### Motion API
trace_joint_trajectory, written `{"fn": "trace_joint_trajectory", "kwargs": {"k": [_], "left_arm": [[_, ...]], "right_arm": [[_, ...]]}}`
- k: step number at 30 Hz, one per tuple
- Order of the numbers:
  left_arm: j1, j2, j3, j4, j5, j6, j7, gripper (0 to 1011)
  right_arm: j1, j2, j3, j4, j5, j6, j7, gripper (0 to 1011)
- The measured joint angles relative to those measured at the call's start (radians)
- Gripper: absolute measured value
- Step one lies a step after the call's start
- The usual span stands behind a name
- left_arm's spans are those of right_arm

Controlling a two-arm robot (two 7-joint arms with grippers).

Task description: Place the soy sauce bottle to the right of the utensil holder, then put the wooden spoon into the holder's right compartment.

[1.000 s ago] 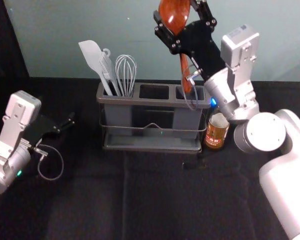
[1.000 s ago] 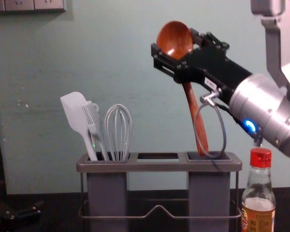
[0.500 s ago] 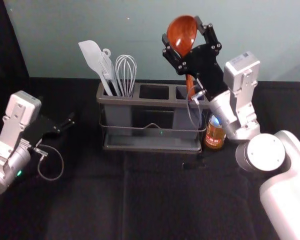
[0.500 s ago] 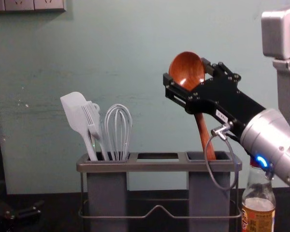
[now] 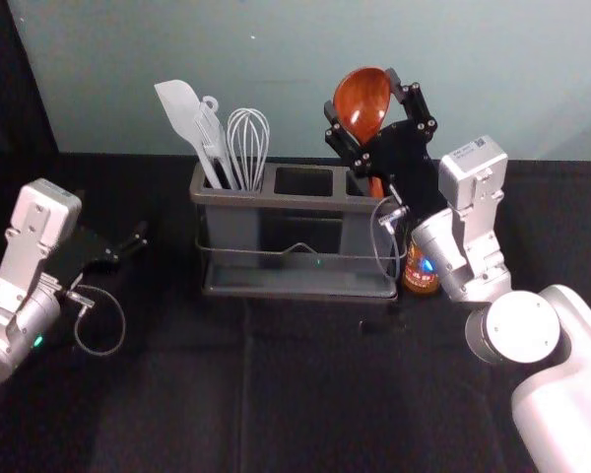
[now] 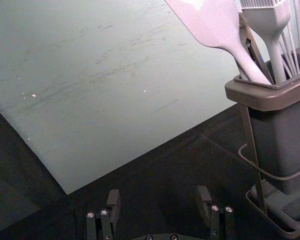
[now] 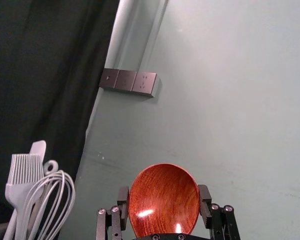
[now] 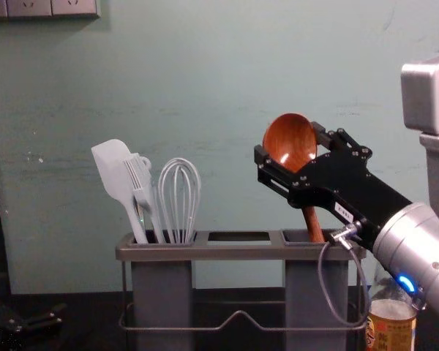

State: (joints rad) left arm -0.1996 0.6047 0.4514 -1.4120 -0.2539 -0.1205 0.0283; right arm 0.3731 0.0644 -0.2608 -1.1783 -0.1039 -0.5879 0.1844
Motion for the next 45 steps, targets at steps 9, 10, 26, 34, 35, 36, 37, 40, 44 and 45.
{"fn": "trace_joint_trajectory", "kwargs": {"k": [9,10,26,34,35,36,37,40,44,45], "left_arm": [[0.000,0.000,0.000,0.000,0.000,0.000,0.000,1005],[0.000,0.000,0.000,0.000,0.000,0.000,0.000,1005],[0.000,0.000,0.000,0.000,0.000,0.000,0.000,1005],[0.000,0.000,0.000,0.000,0.000,0.000,0.000,1005],[0.000,0.000,0.000,0.000,0.000,0.000,0.000,1005],[0.000,0.000,0.000,0.000,0.000,0.000,0.000,1005],[0.000,0.000,0.000,0.000,0.000,0.000,0.000,1005],[0.000,0.000,0.000,0.000,0.000,0.000,0.000,1005],[0.000,0.000,0.000,0.000,0.000,0.000,0.000,1005],[0.000,0.000,0.000,0.000,0.000,0.000,0.000,1005]], "right_arm": [[-0.016,-0.007,0.008,0.004,0.000,-0.003,0.000,854],[-0.016,-0.007,0.008,0.004,0.000,-0.003,0.000,865],[-0.063,-0.011,0.036,-0.162,0.015,0.052,-0.016,1002],[-0.183,0.036,0.055,-0.334,0.016,0.195,-0.018,1002],[-0.191,0.042,0.057,-0.345,0.018,0.206,-0.016,1002],[-0.212,0.056,0.062,-0.381,0.026,0.233,-0.008,1002],[-0.223,0.064,0.064,-0.399,0.030,0.246,-0.004,1002],[-0.264,0.095,0.080,-0.461,0.042,0.283,0.006,1002],[-0.301,0.123,0.117,-0.508,0.054,0.298,-0.003,1003],[-0.307,0.127,0.126,-0.514,0.057,0.300,-0.006,1002]]}}
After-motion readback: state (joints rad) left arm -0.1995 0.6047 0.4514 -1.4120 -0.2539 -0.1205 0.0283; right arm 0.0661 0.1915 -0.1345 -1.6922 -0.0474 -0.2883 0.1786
